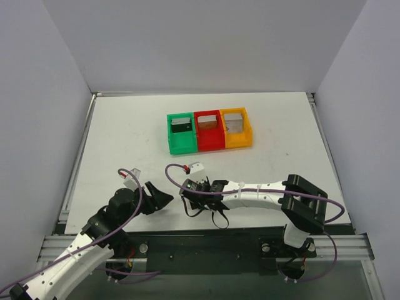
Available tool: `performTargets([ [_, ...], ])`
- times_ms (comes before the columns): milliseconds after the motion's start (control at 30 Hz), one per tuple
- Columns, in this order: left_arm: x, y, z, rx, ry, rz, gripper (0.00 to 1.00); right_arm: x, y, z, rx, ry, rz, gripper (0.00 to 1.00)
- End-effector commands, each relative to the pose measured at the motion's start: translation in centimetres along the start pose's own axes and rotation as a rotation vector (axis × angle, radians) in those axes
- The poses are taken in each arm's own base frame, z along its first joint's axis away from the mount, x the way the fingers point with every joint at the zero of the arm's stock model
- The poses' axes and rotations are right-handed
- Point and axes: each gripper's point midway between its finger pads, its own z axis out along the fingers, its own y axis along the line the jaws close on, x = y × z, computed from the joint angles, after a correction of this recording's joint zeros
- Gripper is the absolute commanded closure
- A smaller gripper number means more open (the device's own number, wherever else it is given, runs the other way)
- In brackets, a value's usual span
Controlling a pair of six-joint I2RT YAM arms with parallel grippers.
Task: Take the credit cards out of the card holder
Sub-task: Remove the credit card from the card holder.
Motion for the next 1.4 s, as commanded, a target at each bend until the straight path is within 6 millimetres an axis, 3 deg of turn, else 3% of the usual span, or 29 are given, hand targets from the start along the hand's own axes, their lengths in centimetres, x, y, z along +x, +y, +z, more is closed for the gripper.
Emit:
performTargets([
  [0, -0.5, -0.6, 0.2, 0.028, -0.023, -0.007, 0.30, 1.2, -0.9, 0.4, 0.042, 0.028, -0.014, 0.62],
  [167, -0.2, -0.4, 0.4, 0.023, -0.009, -0.011, 0.30, 1.7, -0.1, 0.8, 0.015, 0.047, -0.015, 0.61],
  [400, -0.2, -0.4, 0.4, 0.025, -0.010, -0.012, 0.30, 2.6, -0.6, 1.2, 0.034, 0.072, -0.009, 0.64],
  [833, -0.1, -0.4, 0.7, 0.033, -0.008, -0.019, 0.30, 3.0, -2.1, 0.6, 0.070, 0.051, 0.036, 0.90],
  [1000, 0.5, -1.4, 1.5, 0.084, 0.029, -0.018, 0.31, 2.8, -2.5, 0.2, 0.076, 0.035, 0.047, 1.00],
  [1367, 1.4, -4.5, 4.5, 0.164, 0.133, 0.015, 0.48, 2.1, -3.0, -0.8, 0.070, 0.004, 0.066, 1.00],
])
